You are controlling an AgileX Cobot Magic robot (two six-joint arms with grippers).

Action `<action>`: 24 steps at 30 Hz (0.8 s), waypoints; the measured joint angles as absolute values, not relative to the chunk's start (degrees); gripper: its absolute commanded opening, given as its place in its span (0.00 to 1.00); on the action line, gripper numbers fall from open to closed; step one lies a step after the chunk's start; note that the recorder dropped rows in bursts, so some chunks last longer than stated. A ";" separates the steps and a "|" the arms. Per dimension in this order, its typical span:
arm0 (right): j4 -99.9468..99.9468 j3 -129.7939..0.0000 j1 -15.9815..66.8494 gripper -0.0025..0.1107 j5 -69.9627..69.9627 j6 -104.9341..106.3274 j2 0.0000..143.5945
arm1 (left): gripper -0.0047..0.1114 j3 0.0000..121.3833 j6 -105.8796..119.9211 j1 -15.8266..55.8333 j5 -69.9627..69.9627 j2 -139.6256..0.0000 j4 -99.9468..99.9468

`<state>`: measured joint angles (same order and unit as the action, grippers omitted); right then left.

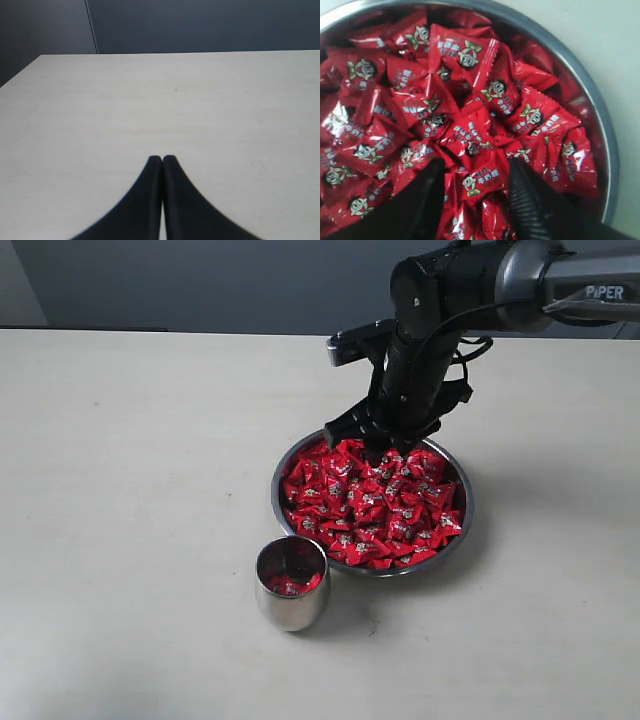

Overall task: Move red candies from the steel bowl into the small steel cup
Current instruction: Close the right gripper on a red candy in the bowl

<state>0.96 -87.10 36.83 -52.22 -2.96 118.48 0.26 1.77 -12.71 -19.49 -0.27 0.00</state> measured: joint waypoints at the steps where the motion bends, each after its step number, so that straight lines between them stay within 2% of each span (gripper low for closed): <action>1: 0.96 -87.23 36.83 0.37 -52.36 -2.82 118.99 | 0.04 0.26 1.77 -12.71 -19.49 -0.27 0.00; 24: 2.09 -89.99 36.83 0.37 -48.21 0.00 124.28 | 0.04 0.26 1.77 -12.71 -19.49 -0.27 0.00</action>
<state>2.09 -89.99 36.83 -48.21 0.00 124.28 0.26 1.77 -12.71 -19.49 -0.27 0.00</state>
